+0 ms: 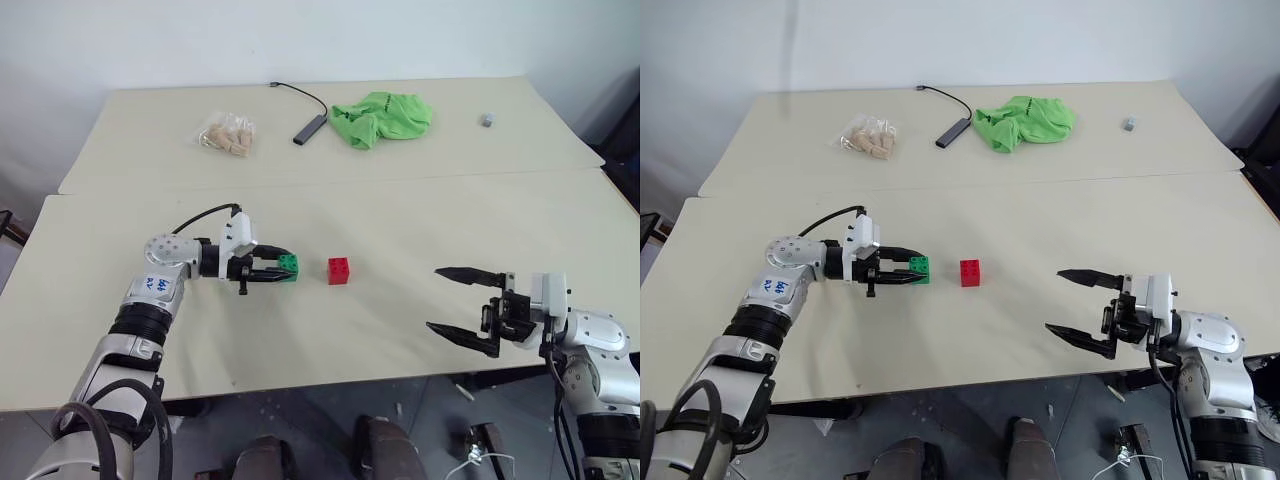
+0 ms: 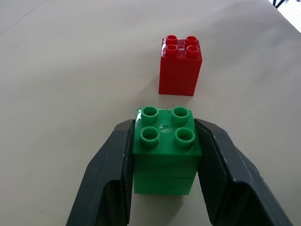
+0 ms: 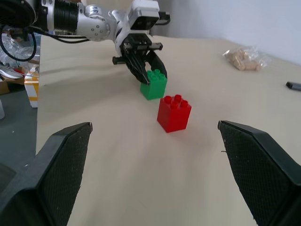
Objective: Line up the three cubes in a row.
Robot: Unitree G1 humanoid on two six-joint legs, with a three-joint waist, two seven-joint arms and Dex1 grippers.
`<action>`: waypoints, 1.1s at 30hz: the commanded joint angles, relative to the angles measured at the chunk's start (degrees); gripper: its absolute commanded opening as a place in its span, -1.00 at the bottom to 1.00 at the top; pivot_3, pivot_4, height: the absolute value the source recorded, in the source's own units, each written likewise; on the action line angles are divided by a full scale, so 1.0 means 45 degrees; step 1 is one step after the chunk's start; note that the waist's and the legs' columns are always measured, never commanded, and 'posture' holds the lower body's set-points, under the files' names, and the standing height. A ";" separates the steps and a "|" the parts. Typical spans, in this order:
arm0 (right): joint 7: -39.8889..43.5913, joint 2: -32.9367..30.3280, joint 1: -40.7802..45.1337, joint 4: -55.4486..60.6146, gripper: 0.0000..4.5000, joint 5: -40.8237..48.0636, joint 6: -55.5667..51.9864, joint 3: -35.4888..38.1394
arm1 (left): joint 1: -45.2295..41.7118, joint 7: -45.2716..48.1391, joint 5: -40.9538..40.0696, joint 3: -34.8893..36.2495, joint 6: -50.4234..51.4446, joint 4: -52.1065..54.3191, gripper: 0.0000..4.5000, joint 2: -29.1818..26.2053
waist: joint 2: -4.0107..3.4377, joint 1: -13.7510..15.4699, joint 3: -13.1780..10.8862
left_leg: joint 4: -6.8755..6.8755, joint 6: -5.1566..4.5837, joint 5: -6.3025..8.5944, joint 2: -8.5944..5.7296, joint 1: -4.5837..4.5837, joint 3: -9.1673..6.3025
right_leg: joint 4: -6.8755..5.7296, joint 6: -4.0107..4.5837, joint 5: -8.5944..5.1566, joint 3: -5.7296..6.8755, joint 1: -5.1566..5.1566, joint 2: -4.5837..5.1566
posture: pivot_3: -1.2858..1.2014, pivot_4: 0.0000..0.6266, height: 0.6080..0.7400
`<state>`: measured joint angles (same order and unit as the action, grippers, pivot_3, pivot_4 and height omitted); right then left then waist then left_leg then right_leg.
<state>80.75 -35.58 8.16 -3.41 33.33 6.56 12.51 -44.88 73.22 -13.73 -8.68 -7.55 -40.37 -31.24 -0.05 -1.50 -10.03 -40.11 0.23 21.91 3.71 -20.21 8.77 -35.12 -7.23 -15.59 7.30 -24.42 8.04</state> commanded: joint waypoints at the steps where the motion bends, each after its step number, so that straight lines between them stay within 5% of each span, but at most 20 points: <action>1: -0.0078 -0.0271 -0.0074 0.0347 1.00 0.0229 -0.0037 0.0334 | -0.0031 0.0908 0.0019 0.0238 0.0126 -0.0128 -0.35 -0.0238 | 0.0000 -0.0010 0.0000 | 0.0001 0.0000 0.0000 0.0000 0.0000 0.0000 | -0.0001 0.0000 0.0000 -0.0001 0.0000 0.0000 | 0.03 -0.52 1.00; 11: 0.0098 0.0046 0.1044 -0.0379 1.00 -0.0018 -0.0042 -0.0385 | 0.0862 0.0684 -0.1156 0.1921 0.1139 0.2575 0.98 -0.0721 | 0.0008 -0.0011 -0.0005 | -0.0008 0.0000 0.0000 0.0003 -0.0003 -0.0011 | -0.0012 0.0000 0.0000 0.0001 -0.0002 0.0001 | 0.03 -0.52 1.00; 18: 0.0202 0.0311 0.2190 -0.0553 1.00 0.0072 -0.0544 -0.1068 | 0.4818 -0.2266 -0.3827 0.6054 0.4926 0.8759 0.98 -0.2151 | 0.0009 -0.0137 -0.0006 | -0.0006 0.0001 0.0000 0.0013 0.0006 -0.0045 | -0.0073 0.0000 0.0000 -0.0004 -0.0025 0.0008 | 0.03 -0.52 1.00; 22: 0.0069 0.1024 0.2978 -0.0750 1.00 -0.0212 -0.0305 -0.1630 | 0.7423 -0.5916 -0.5050 0.9746 0.5705 0.9977 0.98 -0.0938 | 0.0009 -0.0124 -0.0006 | -0.0010 0.0001 0.0000 0.0016 0.0021 -0.0057 | -0.0089 0.0004 -0.0002 -0.0021 -0.0022 0.0013 | 0.03 -0.52 1.00; 27: 0.0604 0.1628 0.3509 -0.0172 1.00 0.0280 -0.0405 -0.2141 | 1.1356 -0.7652 -0.4688 1.2429 0.4651 1.0831 0.98 0.0710 | 0.0037 -0.0013 -0.0005 | -0.0028 -0.0017 0.0012 0.0000 0.0009 -0.0064 | -0.0091 0.0003 -0.0001 -0.0007 -0.0018 0.0040 | 0.03 -0.52 1.00; 33: 0.0857 0.2011 0.4018 0.0094 1.00 0.0556 -0.0652 -0.2483 | 1.4025 -0.7529 -0.4812 1.2569 0.4354 1.1105 0.98 0.1374 | 0.0085 0.0172 0.0005 | -0.0049 -0.0021 0.0021 0.0001 0.0007 -0.0063 | -0.0083 0.0025 -0.0011 0.0011 -0.0007 0.0044 | 0.03 -0.52 1.00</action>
<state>83.65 -26.72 25.80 -4.82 34.52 3.60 1.33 16.77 38.47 -34.55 47.29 13.00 7.07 -25.35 0.34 -0.72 -10.01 -40.34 0.14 22.01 3.72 -20.17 8.53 -35.50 -7.10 -15.64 7.30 -24.46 8.24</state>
